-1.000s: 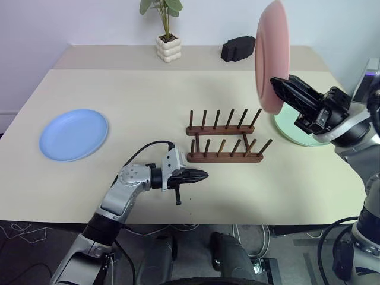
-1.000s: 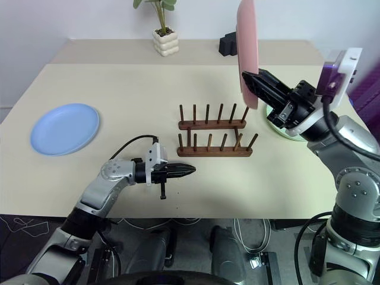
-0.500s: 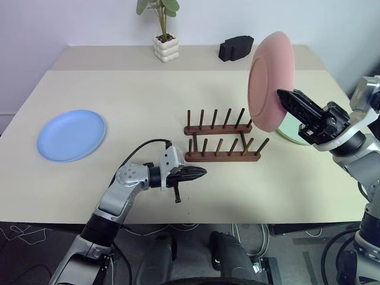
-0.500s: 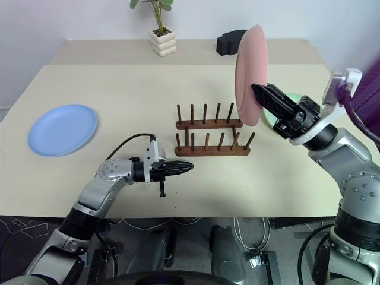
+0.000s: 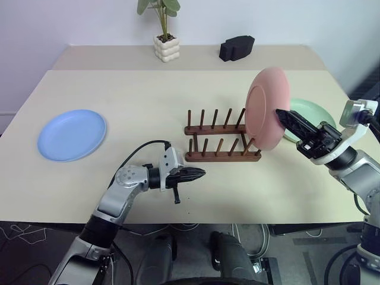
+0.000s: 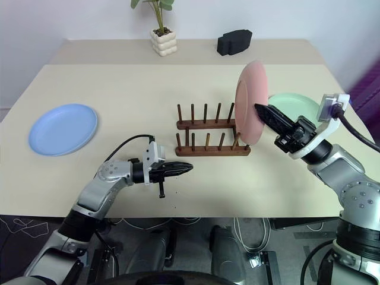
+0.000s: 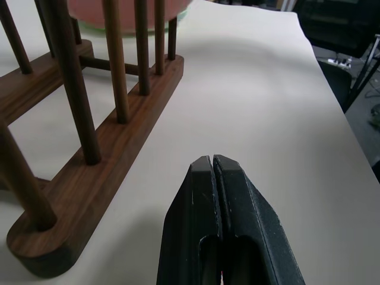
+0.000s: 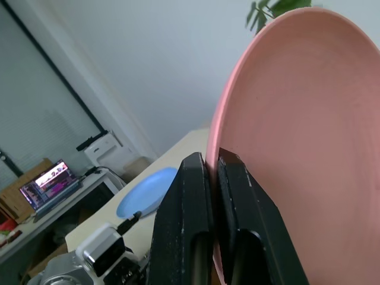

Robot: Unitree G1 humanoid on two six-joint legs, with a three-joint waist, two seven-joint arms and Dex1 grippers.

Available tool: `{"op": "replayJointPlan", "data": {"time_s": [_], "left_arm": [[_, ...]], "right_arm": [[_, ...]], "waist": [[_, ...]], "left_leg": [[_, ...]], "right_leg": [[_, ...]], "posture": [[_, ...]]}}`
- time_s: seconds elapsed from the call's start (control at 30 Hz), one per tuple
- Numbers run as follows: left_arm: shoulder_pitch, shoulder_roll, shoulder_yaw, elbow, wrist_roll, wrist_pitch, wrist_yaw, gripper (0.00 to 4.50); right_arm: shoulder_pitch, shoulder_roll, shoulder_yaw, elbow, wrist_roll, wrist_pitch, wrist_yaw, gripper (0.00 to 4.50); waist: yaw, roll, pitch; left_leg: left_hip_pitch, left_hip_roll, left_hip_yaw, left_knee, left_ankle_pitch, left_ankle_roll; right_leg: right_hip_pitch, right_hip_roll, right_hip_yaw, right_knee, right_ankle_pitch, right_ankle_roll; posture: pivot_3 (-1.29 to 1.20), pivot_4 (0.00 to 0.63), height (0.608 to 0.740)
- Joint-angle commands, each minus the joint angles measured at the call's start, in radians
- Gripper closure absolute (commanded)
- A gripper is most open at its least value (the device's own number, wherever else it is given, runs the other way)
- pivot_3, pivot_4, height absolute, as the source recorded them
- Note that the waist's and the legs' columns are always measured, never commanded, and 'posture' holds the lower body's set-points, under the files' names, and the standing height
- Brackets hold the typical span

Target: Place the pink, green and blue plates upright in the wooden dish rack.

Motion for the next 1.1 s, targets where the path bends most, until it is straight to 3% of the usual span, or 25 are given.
{"op": "replayJointPlan", "data": {"time_s": [0.03,0.23,0.47,0.7,0.8,0.83,1.03,1.1], "left_arm": [[0.008,0.001,0.013,-0.043,-0.015,-0.002,0.005,4.5],[0.011,0.004,0.015,-0.049,-0.014,-0.001,0.009,4.5],[0.016,0.007,0.02,-0.05,-0.011,-0.012,0.013,4.5],[0.015,0.02,0.085,-0.088,-0.054,0.024,0.049,4.5],[-0.004,0.044,0.299,-0.125,-0.168,0.111,0.169,3.65],[-0.011,0.055,0.355,-0.126,-0.191,0.129,0.205,3.13],[-0.006,0.115,0.524,-0.134,-0.233,0.165,0.306,0.05],[0.018,0.13,0.541,-0.164,-0.226,0.18,0.336,0.05]], "right_arm": [[-0.007,0.007,-0.012,0.001,-0.008,-0.023,0.013,3.17],[-0.028,0.025,-0.015,0.011,-0.104,-0.097,-0.016,0.18],[-0.132,0.041,-0.104,0.033,-0.222,-0.27,-0.147,0.18],[-0.167,-0.057,-0.078,-0.078,-0.282,-0.284,-0.121,0.18],[-0.189,-0.195,0.103,-0.228,-0.368,-0.229,-0.004,0.11],[-0.2,-0.218,0.16,-0.247,-0.401,-0.222,0.017,0.11],[-0.301,-0.147,0.436,-0.184,-0.63,-0.277,0.037,0.11],[-0.322,-0.109,0.485,-0.162,-0.671,-0.297,0.061,0.11]], "waist": [[0.0,0.0,0.0],[-0.001,0.0,0.0],[0.0,0.001,0.0],[-0.003,0.002,0.0],[-0.011,0.003,0.0],[-0.018,0.002,0.0],[-0.024,-0.001,0.0],[-0.02,-0.001,0.0]], "left_leg": [[0.0,0.0,0.0,0.0,0.0,0.0],[0.0,0.0,0.0,0.0,0.0,0.0],[0.0,0.0,0.001,0.0,0.0,0.0],[0.0,0.0,0.001,0.0,0.0,0.0],[0.0,0.0,0.001,0.0,0.0,0.0],[0.0,0.001,0.001,0.0,0.0,0.0],[0.004,0.001,0.001,0.0,0.0,0.0],[0.003,0.0,0.001,0.0,0.0,0.0]], "right_leg": [[0.0,0.0,0.0,0.0,0.0,0.0],[0.0,0.0,0.0,0.0,0.0,0.0],[0.0,0.0,0.0,0.001,0.0,0.001],[-0.002,0.0,0.001,0.002,0.001,0.001],[-0.002,0.0,0.001,0.002,0.0,0.001],[-0.004,0.0,0.002,0.004,0.0,0.001],[-0.003,0.001,0.001,0.01,-0.001,0.001],[-0.003,0.0,0.001,0.011,-0.001,0.002]], "posture": [[0.0,0.15,0.739],[0.0,0.15,0.739],[0.0,0.15,0.739],[0.0,0.15,0.739],[0.0,0.15,0.739],[0.0,0.15,0.739],[0.0,0.15,0.739],[0.0,0.15,0.739]]}}
